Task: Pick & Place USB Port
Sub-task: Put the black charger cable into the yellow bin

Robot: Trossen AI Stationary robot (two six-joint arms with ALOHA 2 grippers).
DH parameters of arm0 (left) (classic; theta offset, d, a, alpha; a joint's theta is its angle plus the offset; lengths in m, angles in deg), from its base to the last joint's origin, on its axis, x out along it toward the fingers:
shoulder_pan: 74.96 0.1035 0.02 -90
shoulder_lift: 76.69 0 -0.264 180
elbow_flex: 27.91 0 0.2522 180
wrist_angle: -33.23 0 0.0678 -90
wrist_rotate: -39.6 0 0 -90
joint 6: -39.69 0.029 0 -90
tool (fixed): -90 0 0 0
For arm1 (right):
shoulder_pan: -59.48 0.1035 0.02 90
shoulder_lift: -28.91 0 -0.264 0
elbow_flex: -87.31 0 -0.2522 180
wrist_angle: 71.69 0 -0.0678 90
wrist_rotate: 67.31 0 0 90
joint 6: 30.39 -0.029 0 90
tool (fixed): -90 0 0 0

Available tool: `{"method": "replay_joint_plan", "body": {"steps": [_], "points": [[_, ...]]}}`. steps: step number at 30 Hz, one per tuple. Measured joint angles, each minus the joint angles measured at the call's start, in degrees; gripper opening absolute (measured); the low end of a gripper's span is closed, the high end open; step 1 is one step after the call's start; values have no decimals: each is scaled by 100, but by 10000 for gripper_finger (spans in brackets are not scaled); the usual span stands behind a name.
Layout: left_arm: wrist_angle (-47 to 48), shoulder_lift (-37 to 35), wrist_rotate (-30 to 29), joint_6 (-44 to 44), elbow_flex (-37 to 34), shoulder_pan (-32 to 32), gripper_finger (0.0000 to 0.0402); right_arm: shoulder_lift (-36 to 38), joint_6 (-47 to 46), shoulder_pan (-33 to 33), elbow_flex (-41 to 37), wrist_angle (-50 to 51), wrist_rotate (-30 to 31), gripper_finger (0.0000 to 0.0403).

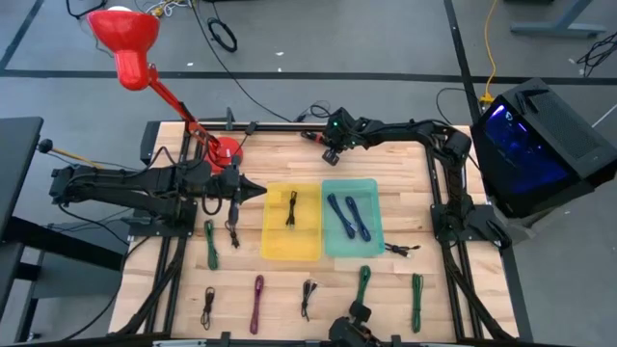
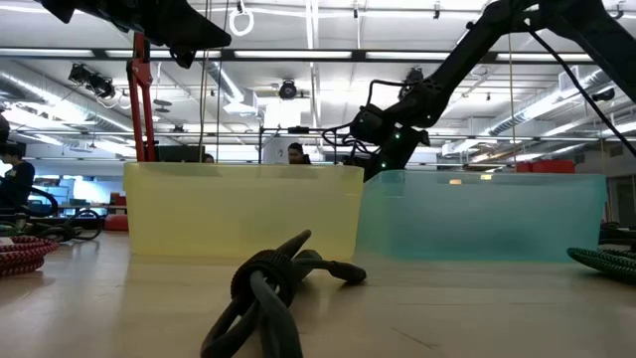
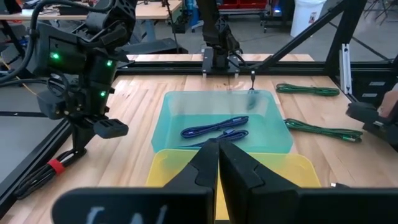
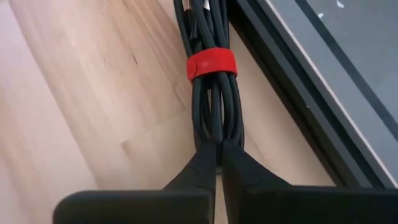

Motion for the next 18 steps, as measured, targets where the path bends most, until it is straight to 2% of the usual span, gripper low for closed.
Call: {"method": "replay_joint_plan", "body": {"steps": [8, 14, 18], "points": [[2, 0, -85, 0, 0, 0, 18, 410, -106, 47, -2, 634, -70, 2], [3, 0, -336, -7, 0, 0, 18, 1245, -323, 258, -2, 1152, -364, 1], [2, 0, -403, -69, 0, 0, 18, 1883, -527, 636, -2, 1614, -551, 1]]}}
